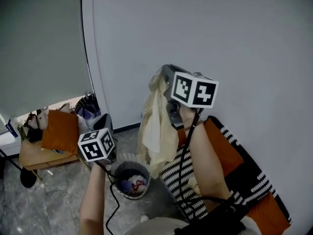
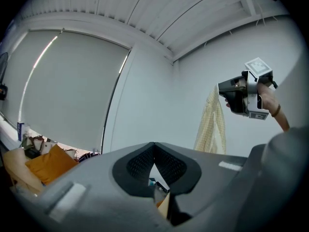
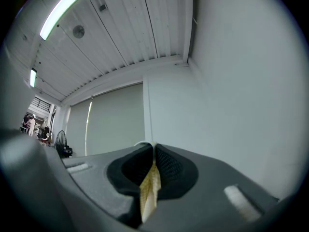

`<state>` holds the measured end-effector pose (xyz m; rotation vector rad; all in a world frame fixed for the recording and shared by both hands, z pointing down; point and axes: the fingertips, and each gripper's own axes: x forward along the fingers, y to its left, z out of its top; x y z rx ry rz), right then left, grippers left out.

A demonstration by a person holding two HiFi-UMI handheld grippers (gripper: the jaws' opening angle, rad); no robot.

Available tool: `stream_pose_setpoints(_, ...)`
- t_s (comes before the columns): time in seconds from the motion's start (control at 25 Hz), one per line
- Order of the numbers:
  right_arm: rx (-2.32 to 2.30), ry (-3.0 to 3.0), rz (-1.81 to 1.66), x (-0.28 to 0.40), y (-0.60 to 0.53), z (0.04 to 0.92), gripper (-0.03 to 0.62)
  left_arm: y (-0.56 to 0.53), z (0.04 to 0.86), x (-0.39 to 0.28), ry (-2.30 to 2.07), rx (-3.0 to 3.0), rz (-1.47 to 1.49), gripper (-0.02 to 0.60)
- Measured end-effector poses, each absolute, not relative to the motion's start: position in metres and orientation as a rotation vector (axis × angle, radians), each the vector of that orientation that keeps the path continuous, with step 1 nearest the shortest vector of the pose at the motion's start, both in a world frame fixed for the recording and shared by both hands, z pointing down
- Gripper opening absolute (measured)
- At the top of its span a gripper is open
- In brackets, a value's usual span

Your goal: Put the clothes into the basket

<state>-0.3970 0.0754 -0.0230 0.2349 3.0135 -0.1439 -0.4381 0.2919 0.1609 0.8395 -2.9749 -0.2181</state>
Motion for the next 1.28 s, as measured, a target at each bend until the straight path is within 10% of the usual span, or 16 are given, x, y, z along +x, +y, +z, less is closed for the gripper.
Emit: stream_pose_setpoints(1.28,0.741,3.487,-0.317,-0.491,0.205,0.321,0.021,0.374,0.399,-0.454,-2.657,0.465,-0.238,-0.005)
